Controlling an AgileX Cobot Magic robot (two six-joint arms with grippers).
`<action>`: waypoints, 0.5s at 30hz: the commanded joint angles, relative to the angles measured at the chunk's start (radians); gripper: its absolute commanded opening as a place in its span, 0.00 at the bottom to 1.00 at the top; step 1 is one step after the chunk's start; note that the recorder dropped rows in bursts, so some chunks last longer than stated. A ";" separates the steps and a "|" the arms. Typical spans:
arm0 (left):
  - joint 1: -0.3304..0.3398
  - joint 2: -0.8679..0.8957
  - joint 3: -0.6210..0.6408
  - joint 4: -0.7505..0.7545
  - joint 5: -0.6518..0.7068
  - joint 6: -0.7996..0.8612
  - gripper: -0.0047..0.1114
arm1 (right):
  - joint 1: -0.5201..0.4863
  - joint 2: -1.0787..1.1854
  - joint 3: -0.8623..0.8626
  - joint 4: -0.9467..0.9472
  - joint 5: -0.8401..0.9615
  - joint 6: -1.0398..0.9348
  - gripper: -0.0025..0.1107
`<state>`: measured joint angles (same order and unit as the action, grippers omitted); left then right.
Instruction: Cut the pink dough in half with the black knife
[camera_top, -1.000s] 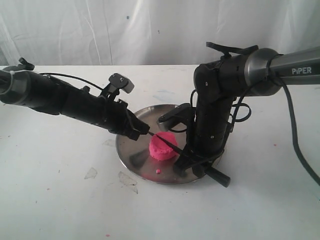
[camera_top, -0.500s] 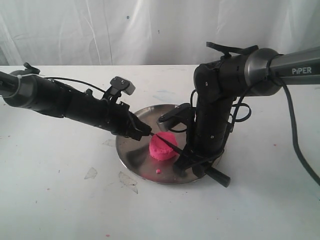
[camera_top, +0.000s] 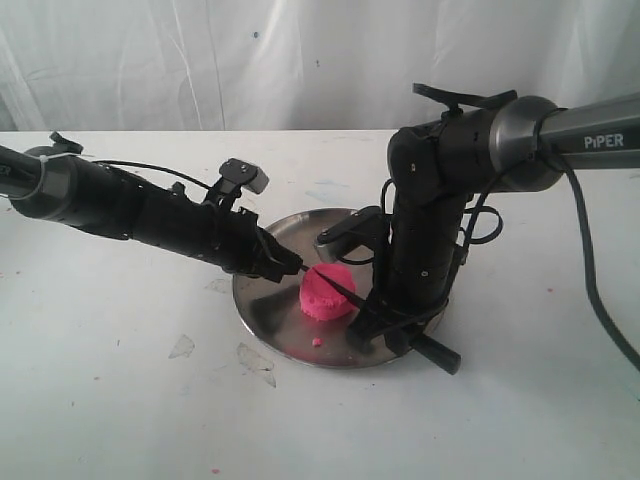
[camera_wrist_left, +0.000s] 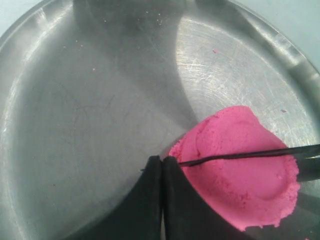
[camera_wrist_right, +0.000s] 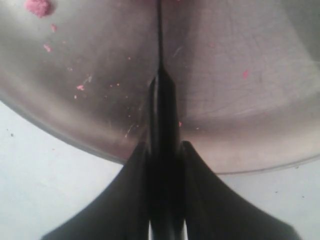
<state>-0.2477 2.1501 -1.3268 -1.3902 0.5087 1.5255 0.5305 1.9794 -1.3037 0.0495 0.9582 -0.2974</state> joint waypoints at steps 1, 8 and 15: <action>0.007 -0.021 -0.019 0.032 0.018 -0.013 0.04 | -0.002 -0.003 -0.002 -0.008 0.002 0.002 0.02; 0.003 -0.029 -0.023 0.015 0.032 -0.023 0.04 | -0.002 -0.003 -0.002 -0.012 0.004 0.002 0.02; 0.003 0.000 -0.023 -0.026 0.032 0.001 0.04 | -0.002 -0.003 -0.002 -0.012 0.006 0.002 0.02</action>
<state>-0.2456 2.1451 -1.3465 -1.3744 0.5179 1.5131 0.5305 1.9794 -1.3037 0.0477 0.9582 -0.2974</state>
